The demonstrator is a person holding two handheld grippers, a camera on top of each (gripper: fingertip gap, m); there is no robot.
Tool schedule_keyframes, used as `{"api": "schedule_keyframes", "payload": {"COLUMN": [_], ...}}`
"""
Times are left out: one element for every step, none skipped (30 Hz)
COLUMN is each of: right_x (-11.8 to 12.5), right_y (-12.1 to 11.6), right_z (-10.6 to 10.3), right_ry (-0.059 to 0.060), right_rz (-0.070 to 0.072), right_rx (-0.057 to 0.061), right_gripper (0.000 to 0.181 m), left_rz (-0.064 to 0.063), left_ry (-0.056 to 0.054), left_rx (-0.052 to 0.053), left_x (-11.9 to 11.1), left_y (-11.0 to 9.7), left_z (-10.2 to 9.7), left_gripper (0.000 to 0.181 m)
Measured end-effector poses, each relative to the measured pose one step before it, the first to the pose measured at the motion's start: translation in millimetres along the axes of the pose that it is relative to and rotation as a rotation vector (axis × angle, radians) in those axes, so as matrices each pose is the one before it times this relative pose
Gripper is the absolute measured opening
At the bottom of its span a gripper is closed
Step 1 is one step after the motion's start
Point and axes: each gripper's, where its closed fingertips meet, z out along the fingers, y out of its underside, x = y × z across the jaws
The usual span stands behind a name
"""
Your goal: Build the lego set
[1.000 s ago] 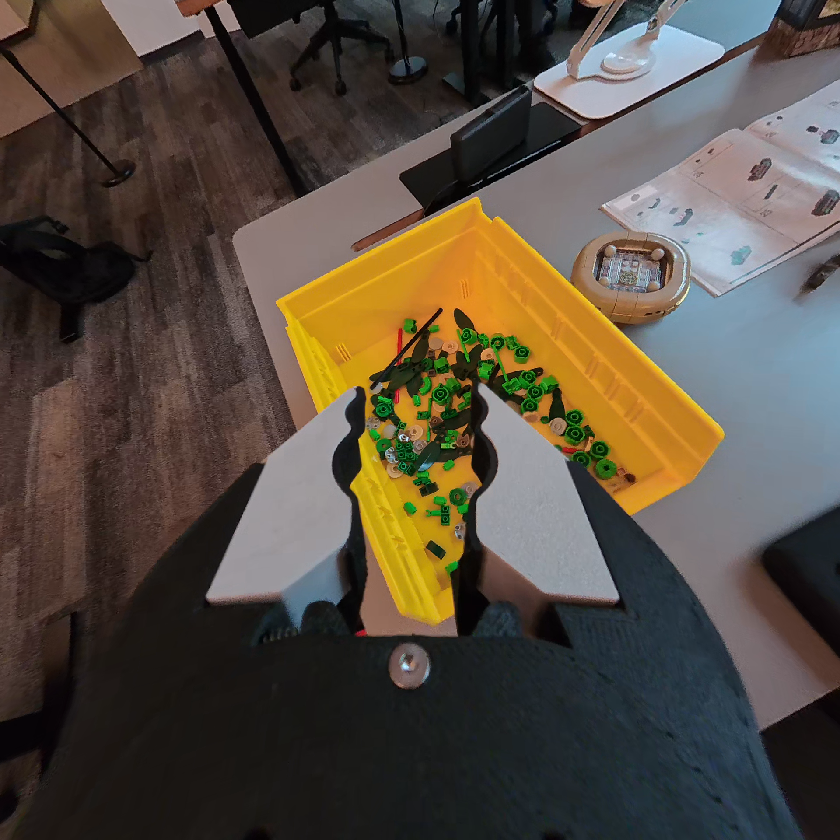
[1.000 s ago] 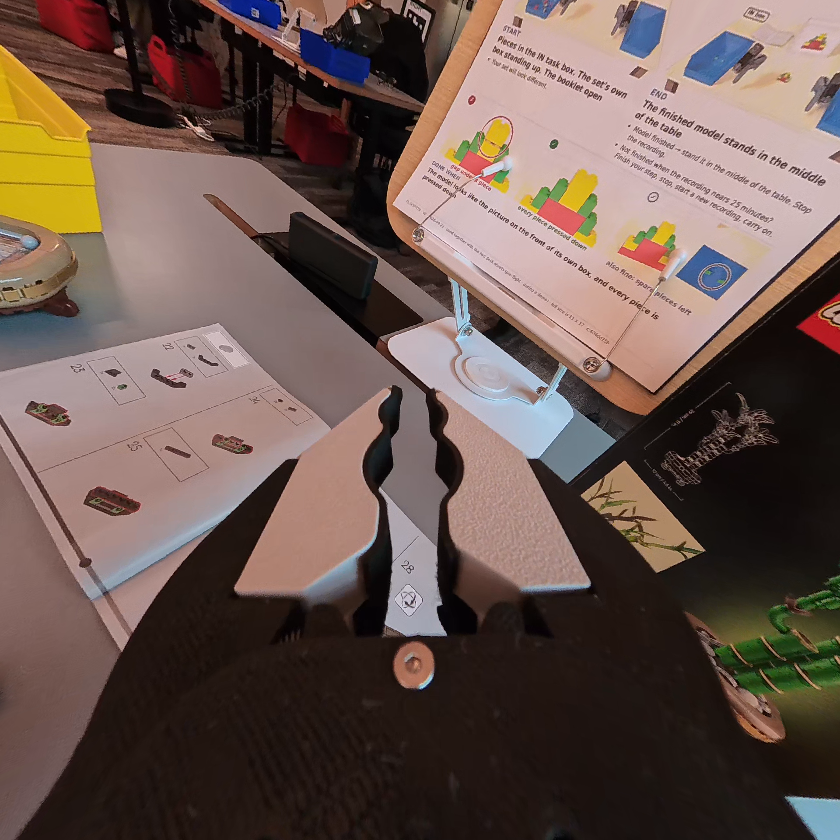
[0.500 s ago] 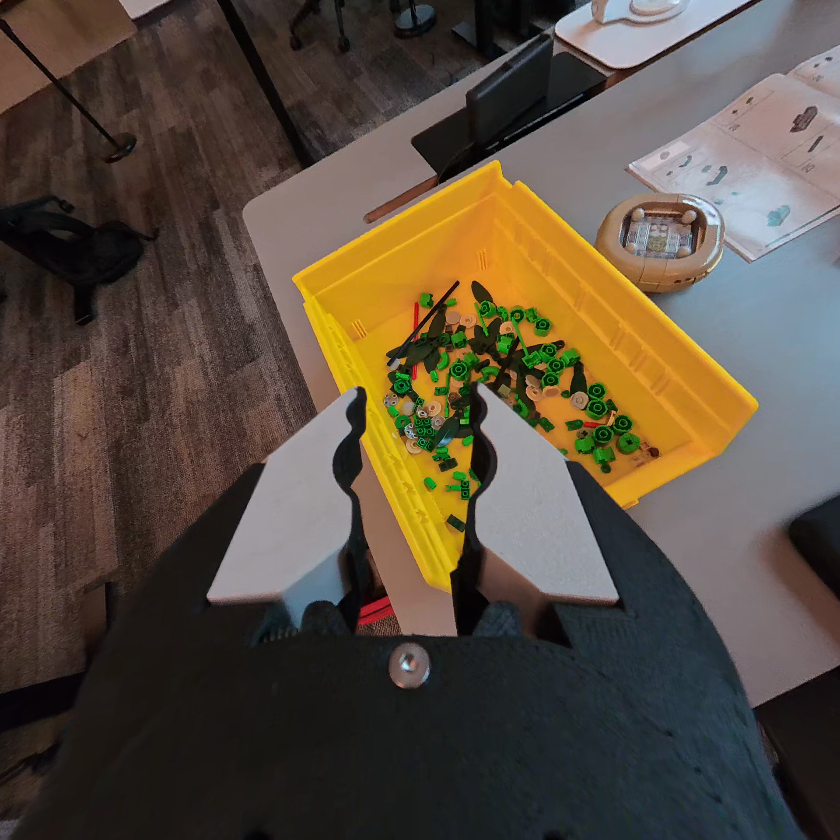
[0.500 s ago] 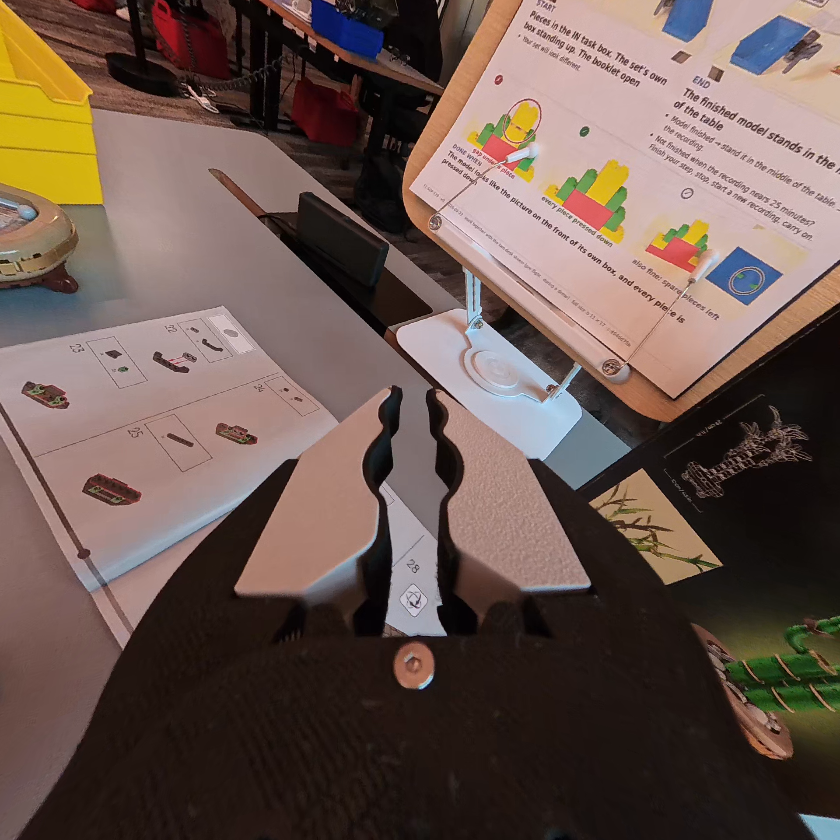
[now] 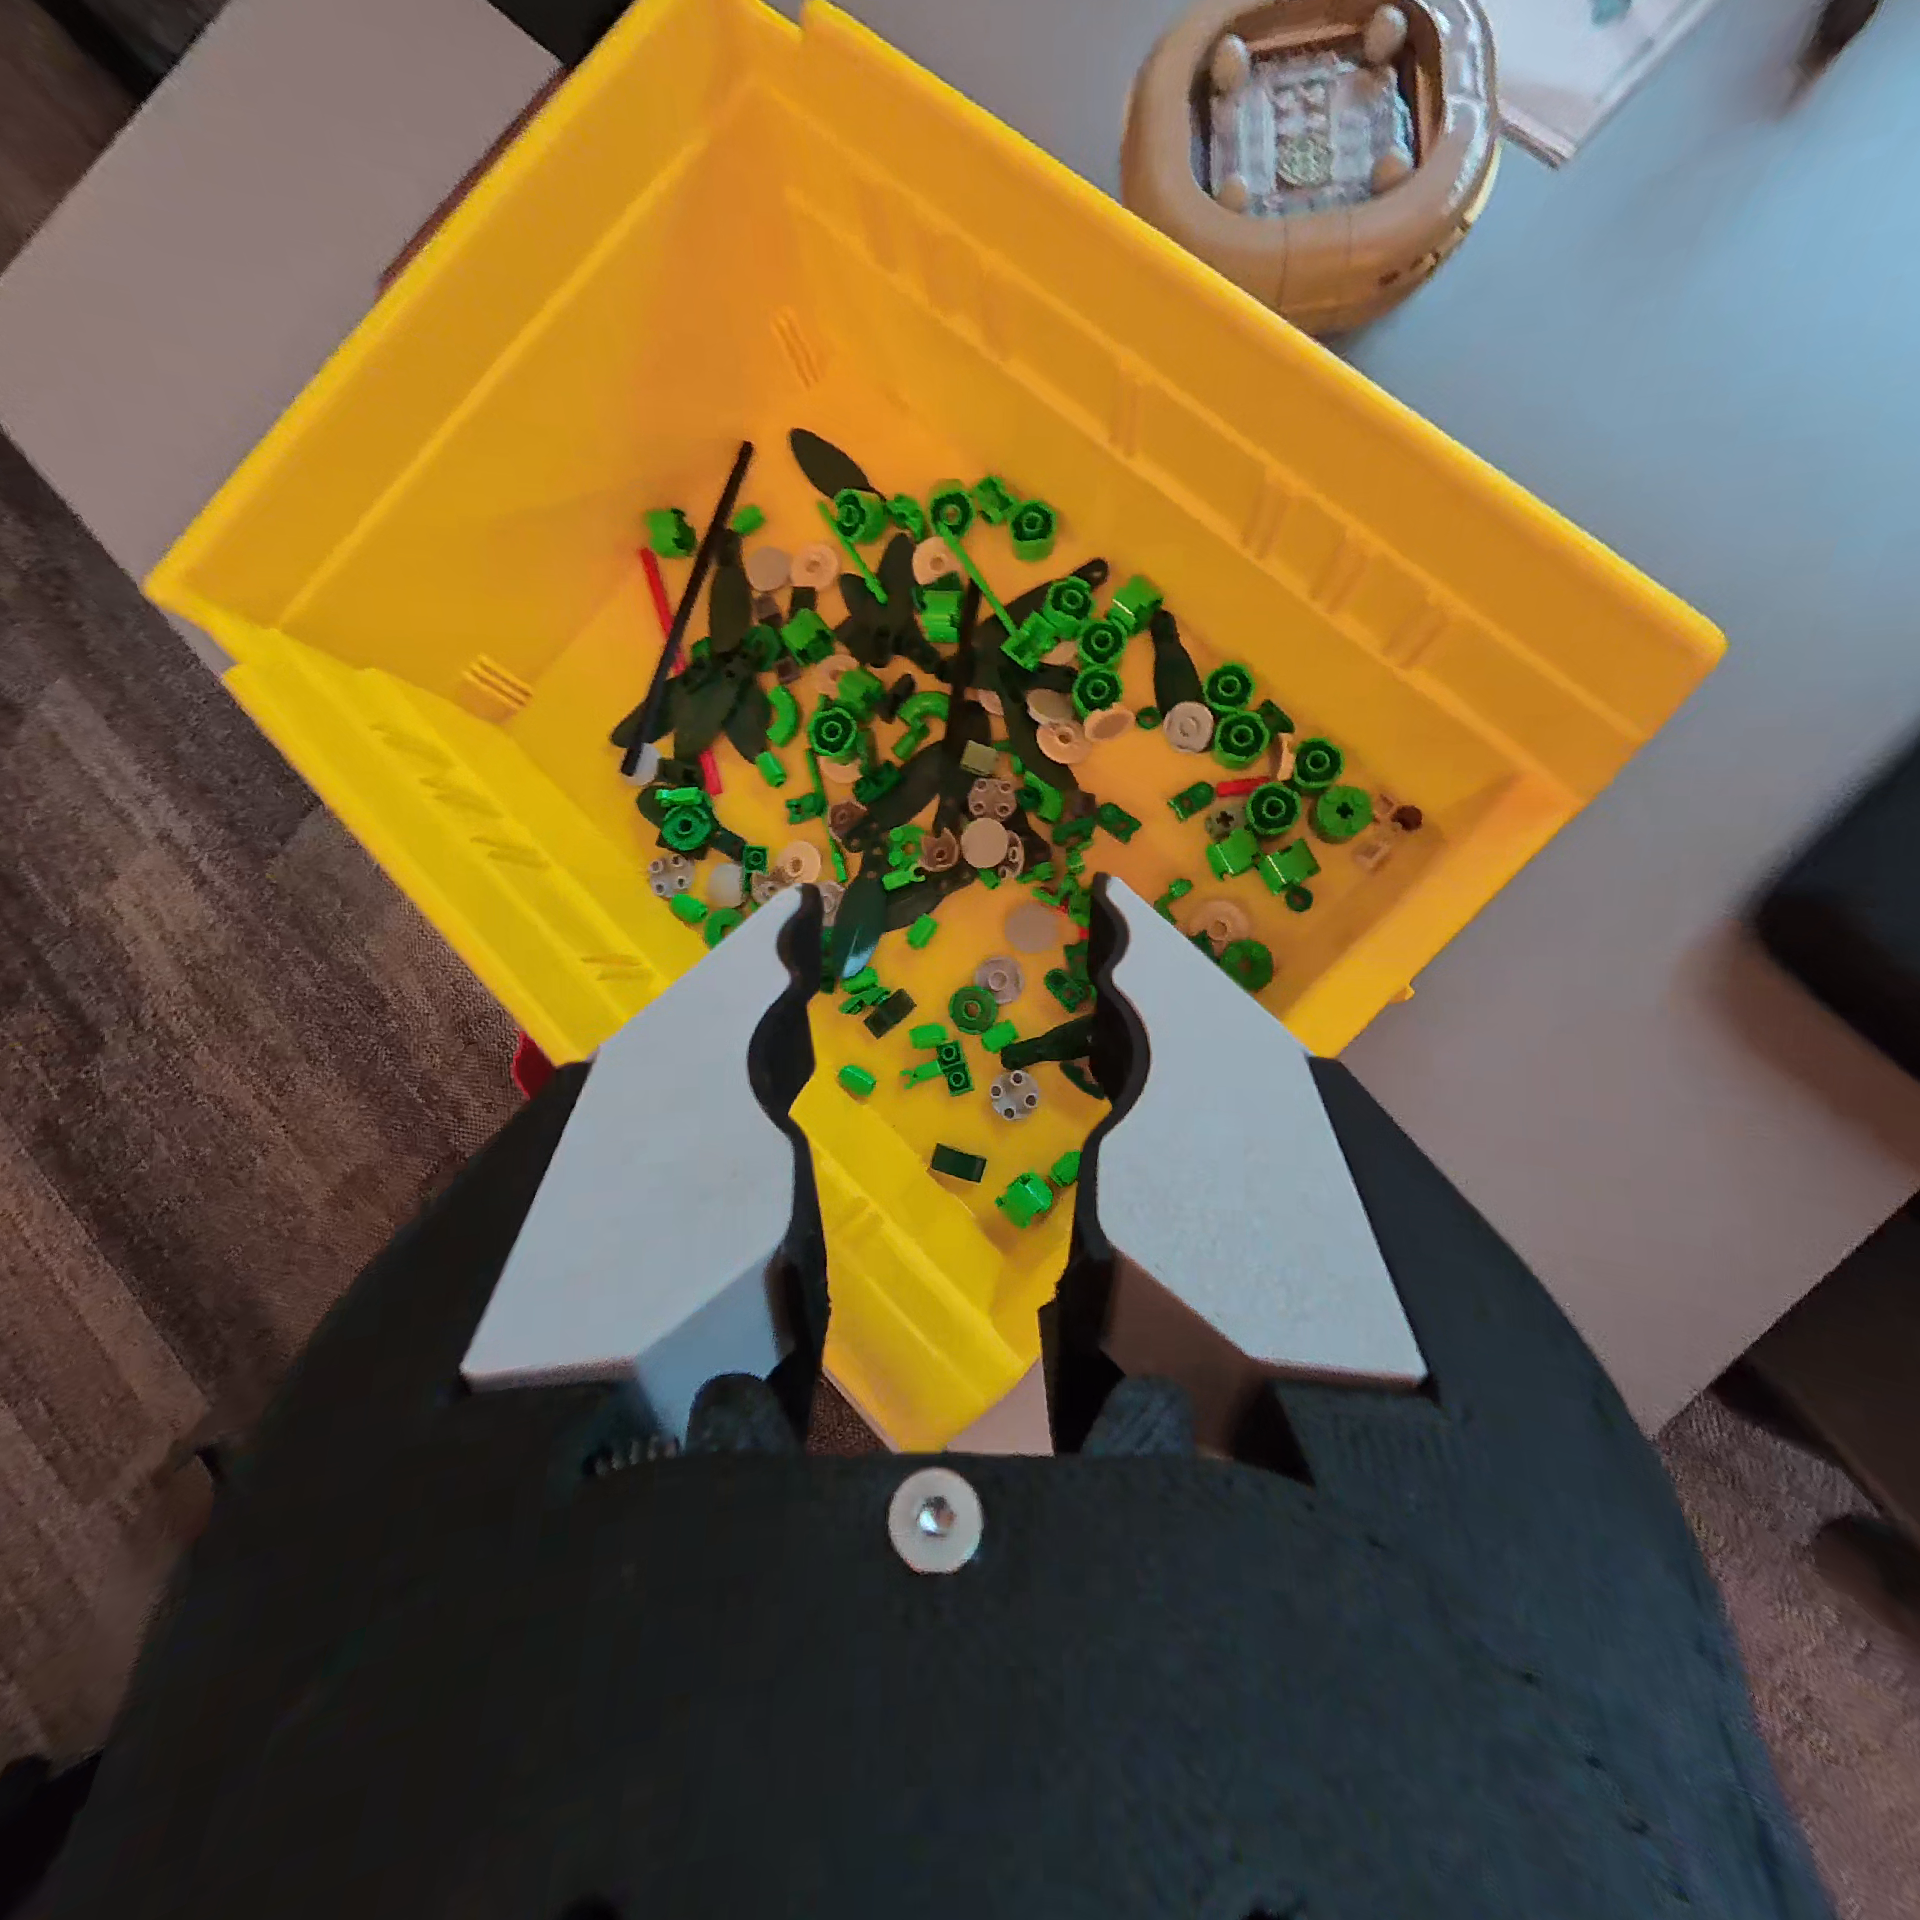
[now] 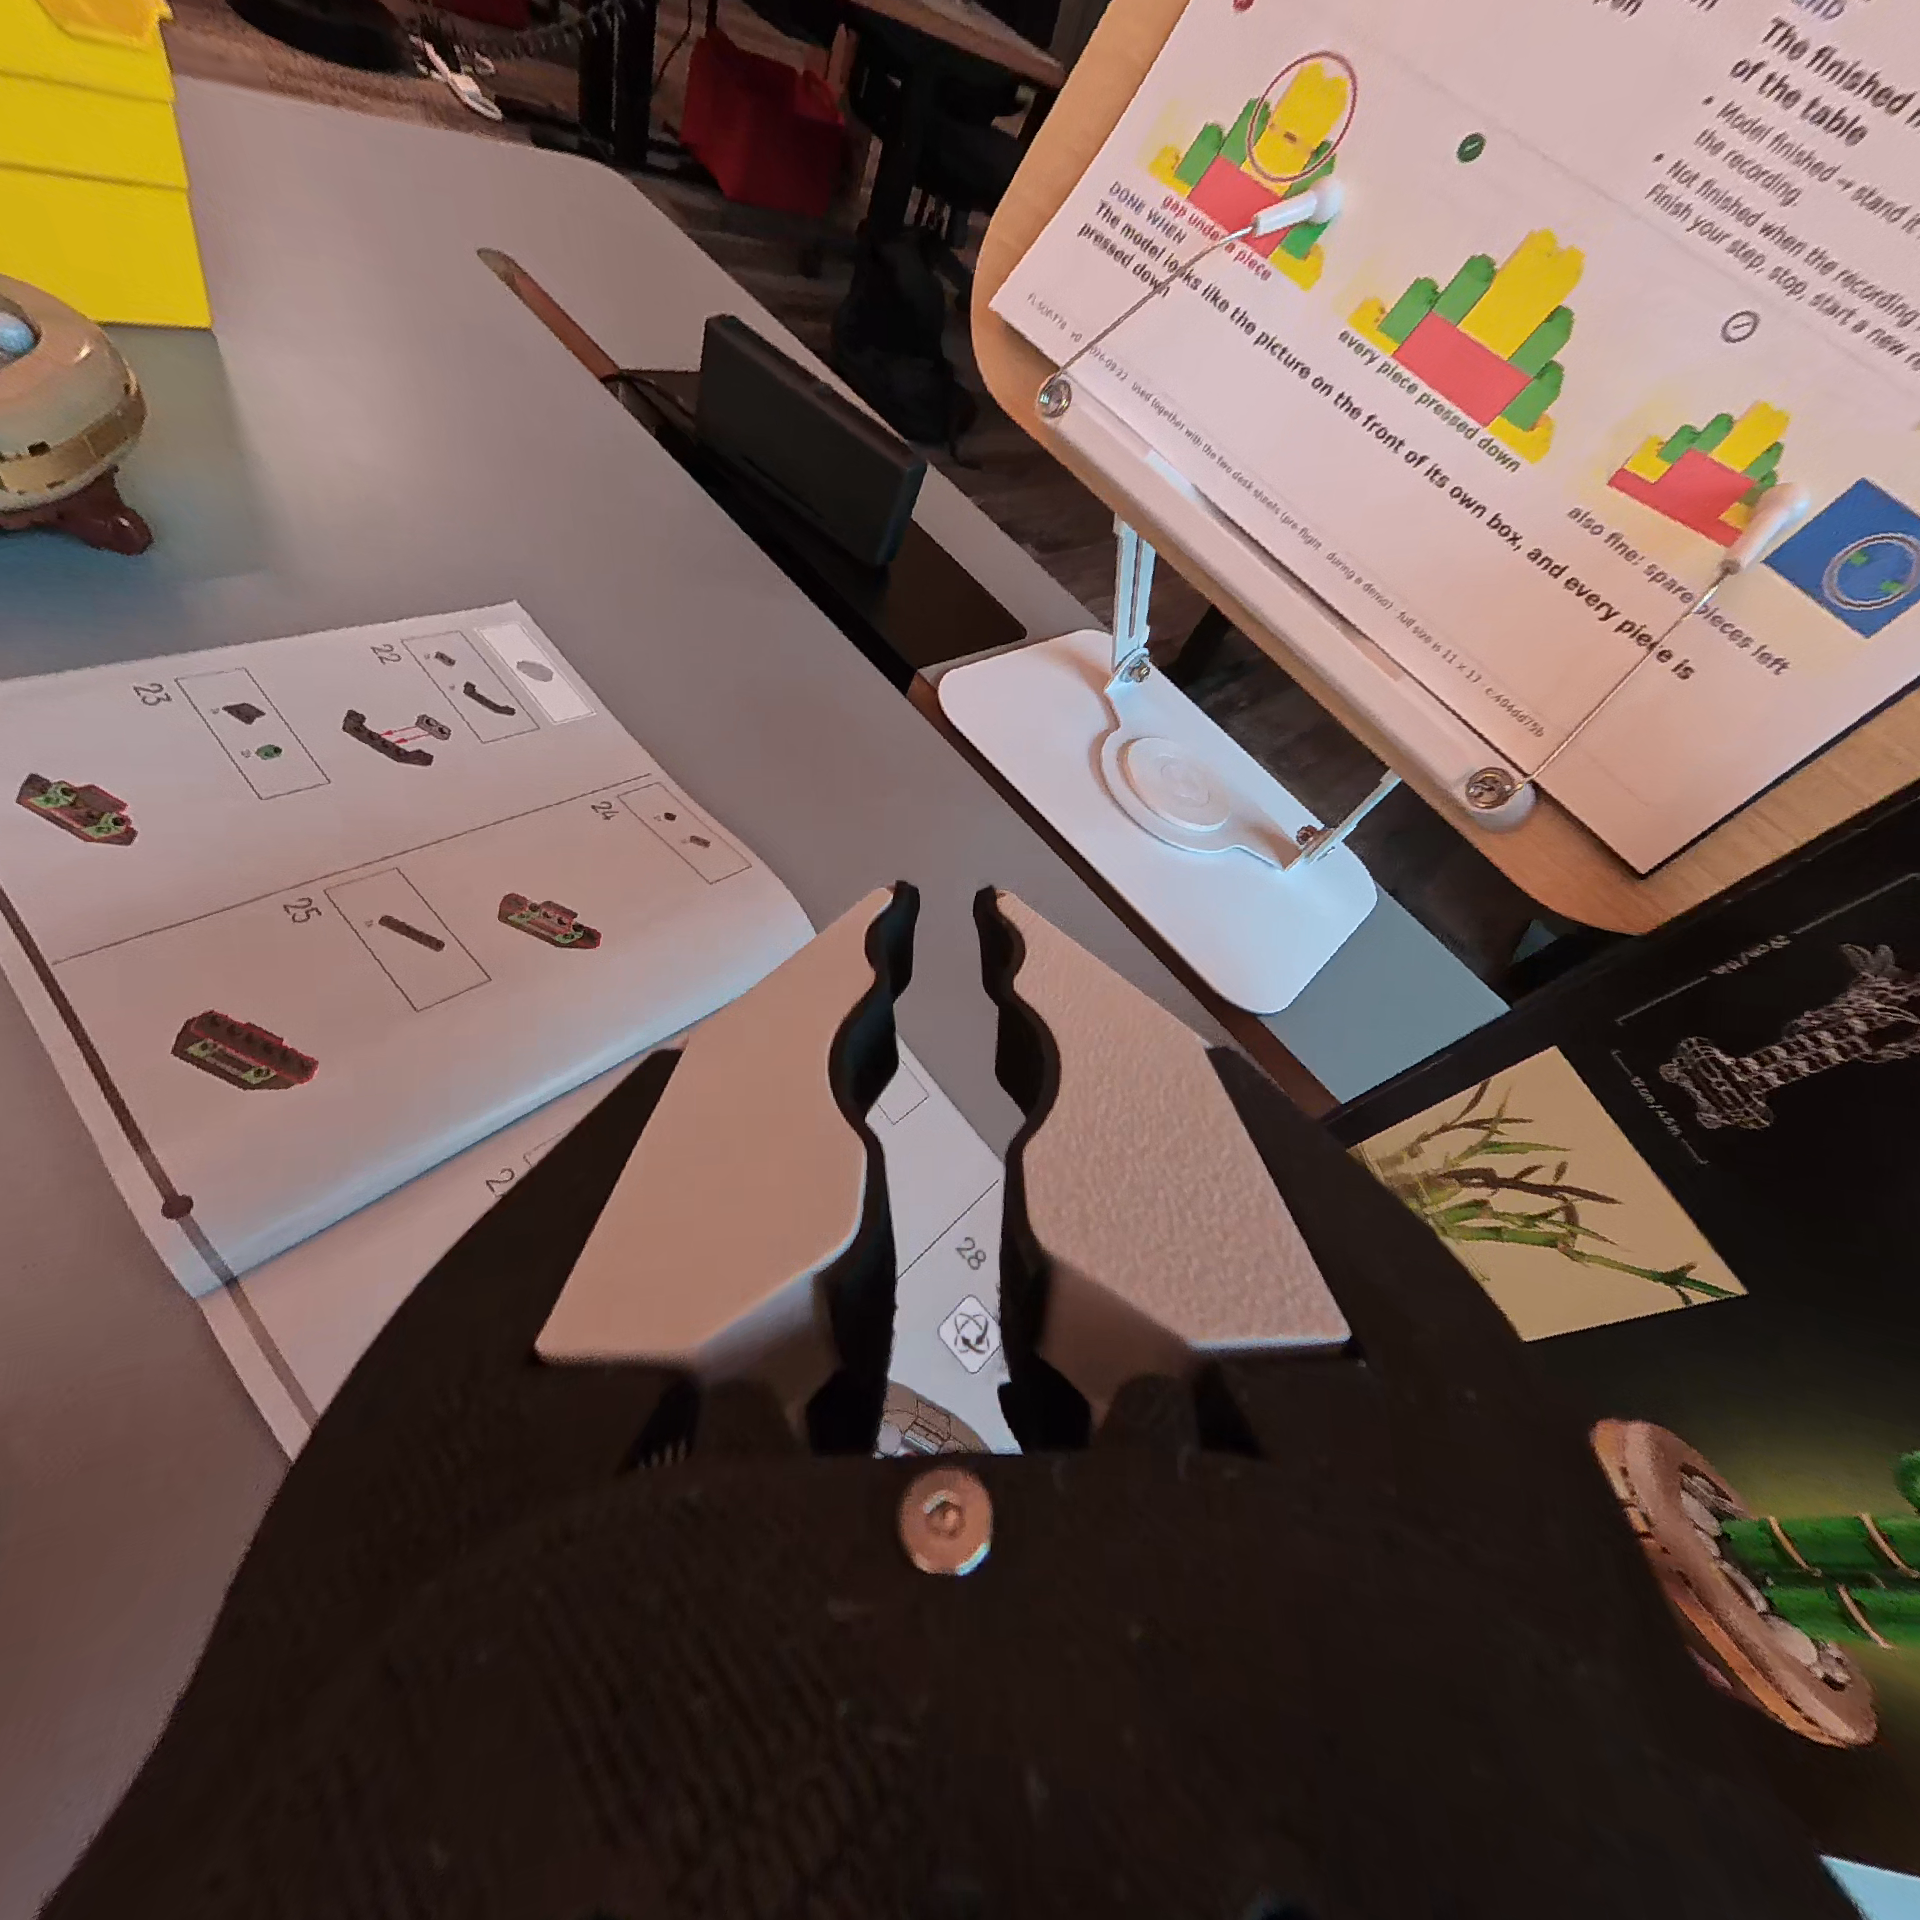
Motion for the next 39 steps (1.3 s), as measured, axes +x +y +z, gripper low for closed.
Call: {"api": "schedule_keyframes", "payload": {"right_x": [-1.24,-1.23,-1.21,-0.92,-0.76,-0.63,-0.23,0.16,-0.03,-0.12,-0.23,-0.36,-0.26,-0.44,-0.41,-0.09,-0.21,-0.4,-0.32,-0.1,-0.18,-0.32,-0.54,-0.7,-0.99,-1.08,-1.14,-1.3,-1.36,-1.39,-1.34,-1.24,-0.91,-0.53,-0.22,-0.09,0.05,0.98,1.85], "right_y": [2.0,1.86,0.91,-0.06,-0.68,-0.96,-0.93,-0.96,-0.97,-0.79,-0.11,0.39,0.7,0.7,0.62,0.38,0.0,-0.16,-0.22,-0.04,0.02,0.1,-0.07,-0.81,-1.66,-2.15,-2.35,-2.03,-1.5,-0.66,0.13,0.64,0.81,0.89,0.57,0.04,-0.4,-1.53,-3.18], "right_z": [1.73,1.59,1.19,0.64,0.22,-0.02,-0.22,-0.38,-0.35,-0.36,-0.17,-0.01,0.11,0.19,0.16,0.17,0.05,-0.02,0.04,0.0,0.07,0.18,0.29,0.28,0.3,0.17,0.03,-0.04,0.18,0.01,0.38,0.26,0.35,0.4,0.26,0.21,0.01,-0.3,-0.95], "right_ry": [-0.0021,-0.0026,-0.003,-0.0027,-0.0024,-0.0019,-0.0002,0.0019,0.0015,0.0006,0.0,-0.0002,-0.0002,-0.0012,-0.0006,0.0003,-0.0001,-0.0011,-0.0011,-0.0002,-0.0001,-0.0009,-0.0024,-0.0026,-0.0028,-0.0026,-0.0018,-0.0018,-0.002,-0.0023,-0.0022,-0.0023,-0.0018,-0.0005,0.0004,-0.0001,-0.0003,0.007,0.0132], "right_rz": [-0.0086,-0.0097,-0.0073,-0.004,-0.0021,-0.0015,-0.0018,-0.0025,-0.0031,-0.0024,-0.0016,-0.0012,-0.0009,-0.0007,-0.0009,-0.0009,-0.0006,-0.0003,-0.0007,-0.0018,-0.0019,-0.001,-0.0005,-0.0008,-0.002,-0.004,-0.0055,-0.0067,-0.0076,-0.0083,-0.0085,-0.0079,-0.0068,-0.0062,-0.0044,-0.0013,0.0023,0.0038,0.0023], "right_rx": [-0.0103,-0.0088,-0.0043,0.0011,0.004,0.0036,0.0026,0.0026,0.0028,0.0015,-0.0009,-0.0031,-0.0038,-0.0032,-0.0026,-0.0017,-0.0002,0.0004,-0.0002,-0.0005,-0.0007,-0.0007,-0.0005,0.0013,0.003,0.0035,0.0036,0.003,0.0011,-0.0018,-0.004,-0.0053,-0.0058,-0.0056,-0.0037,-0.001,0.0016,0.0066,0.0147], "right_gripper": [0.011,0.011,0.011,0.011,0.011,0.011,0.011,0.011,0.011,0.011,0.011,0.011,0.011,0.011,0.011,0.011,0.011,0.011,0.011,0.011,0.011,0.011,0.011,0.011,0.01,0.01,0.011,0.011,0.011,0.011,0.011,0.011,0.011,0.011,0.011,0.011,0.011,0.011,0.011], "left_rz": [0.022,0.021,0.0192,0.0168,0.0153,0.0179,0.022,0.0241,0.024,0.0175,0.0045,-0.0065,-0.0088,-0.004,0.0039,0.0087,0.0083,0.005,0.0004,-0.0045,-0.0096,-0.0148,-0.0162,-0.0125,-0.008,-0.005,-0.0037,-0.0053,-0.0085,-0.0106,-0.0107,-0.0087,-0.0051,-0.0019,0.0001,0.0014,0.0023,0.0025,0.0014], "left_ry": [0.0128,0.0118,0.0101,0.0072,0.0029,0.001,-0.0032,-0.0092,-0.0075,-0.0014,0.0025,0.0091,0.0162,0.0115,0.0025,-0.0012,-0.0023,-0.0018,0.001,0.0007,-0.0003,0.0024,0.0056,0.0034,-0.0024,-0.0071,-0.0097,-0.0092,-0.006,-0.0033,-0.0035,-0.0011,-0.0008,-0.0011,0.0001,0.0012,0.0008,0.0011,0.0034], "left_rx": [-0.009,-0.0103,-0.013,-0.0149,-0.0156,-0.0157,-0.017,-0.0186,-0.0171,-0.0134,-0.0095,-0.0045,0.0006,0.002,-0.0012,-0.0046,-0.006,-0.0057,-0.003,0.001,0.0034,0.0049,0.0068,0.0081,0.0072,0.0046,0.0028,0.0028,0.0041,0.0056,0.0046,0.0022,0.0,-0.0013,-0.0031,-0.0043,-0.0038,-0.0036,-0.004], "left_x": [3.4,3.06,2.39,1.6,0.7,0.12,-0.67,-1.85,-1.71,-1.36,-1.58,-1.18,-0.25,-0.84,-2.04,-2.48,-2.89,-3.08,-3.22,-3.7,-4.23,-4.01,-3.55,-3.97,-4.69,-5.7,-6.26,-6.39,-5.99,-5.29,-4.99,-3.91,-2.96,-2.03,-1.08,-0.28,0.06,0.49,0.91], "left_y": [0.31,0.43,0.74,0.87,0.85,1.0,1.18,1.35,1.12,0.66,-0.26,-1.15,-2.23,-2.41,-1.93,-1.36,-1.15,-1.07,-1.38,-1.89,-2.31,-2.68,-3.29,-3.73,-3.79,-3.51,-3.17,-2.99,-2.93,-2.85,-2.43,-1.74,-1.02,-0.44,0.23,0.75,0.82,0.99,1.24], "left_z": [1.75,1.59,1.5,1.52,1.45,1.44,1.61,1.84,2.25,2.83,3.28,3.59,3.66,3.71,3.87,4.16,4.22,4.06,3.74,3.39,2.86,2.48,2.08,1.43,1.02,0.7,0.47,0.61,0.68,0.73,0.66,0.91,0.96,0.95,1.08,1.1,0.95,0.99,0.73], "left_gripper": [0.049,0.048,0.048,0.047,0.047,0.047,0.046,0.045,0.045,0.043,0.042,0.043,0.042,0.042,0.041,0.041,0.041,0.041,0.041,0.041,0.041,0.04,0.04,0.04,0.04,0.039,0.038,0.038,0.038,0.038,0.037,0.037,0.037,0.037,0.037,0.037,0.037,0.037,0.037]}}
